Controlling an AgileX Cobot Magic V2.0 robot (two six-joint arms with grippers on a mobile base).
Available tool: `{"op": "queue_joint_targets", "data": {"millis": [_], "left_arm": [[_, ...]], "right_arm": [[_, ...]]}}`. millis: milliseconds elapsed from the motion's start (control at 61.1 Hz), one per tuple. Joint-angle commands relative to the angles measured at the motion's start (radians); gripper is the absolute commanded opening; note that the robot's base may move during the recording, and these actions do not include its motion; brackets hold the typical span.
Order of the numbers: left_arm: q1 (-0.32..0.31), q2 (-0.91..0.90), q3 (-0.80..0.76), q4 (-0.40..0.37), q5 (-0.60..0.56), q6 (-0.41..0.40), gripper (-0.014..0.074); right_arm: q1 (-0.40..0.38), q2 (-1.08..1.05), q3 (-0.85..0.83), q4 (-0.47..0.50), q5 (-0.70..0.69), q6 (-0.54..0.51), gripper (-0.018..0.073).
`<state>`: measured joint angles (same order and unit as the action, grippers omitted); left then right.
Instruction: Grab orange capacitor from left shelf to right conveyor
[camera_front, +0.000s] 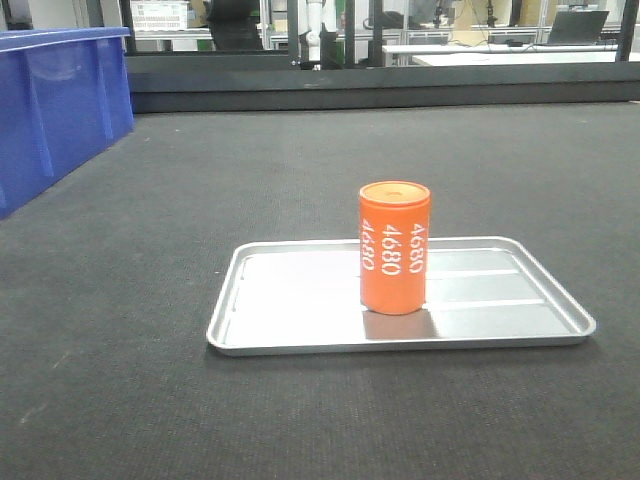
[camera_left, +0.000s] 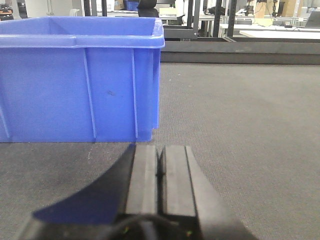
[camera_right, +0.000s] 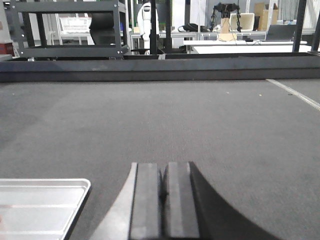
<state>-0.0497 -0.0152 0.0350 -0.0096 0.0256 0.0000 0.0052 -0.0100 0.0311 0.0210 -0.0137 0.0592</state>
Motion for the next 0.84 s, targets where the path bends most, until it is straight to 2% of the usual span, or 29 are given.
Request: {"op": "queue_joint_targets", "data": {"millis": [0,819], "left_arm": [[-0.002,-0.007,0.022,-0.003,-0.083,0.0,-0.0126],[-0.002,-0.007,0.022,-0.003,-0.083,0.0,-0.0126]], "right_arm": [[0.0,-0.021,-0.021,-0.003,-0.069,-0.004,0.0057],[0.0,-0.021,-0.021,-0.003,-0.068,-0.004,0.0057]]}}
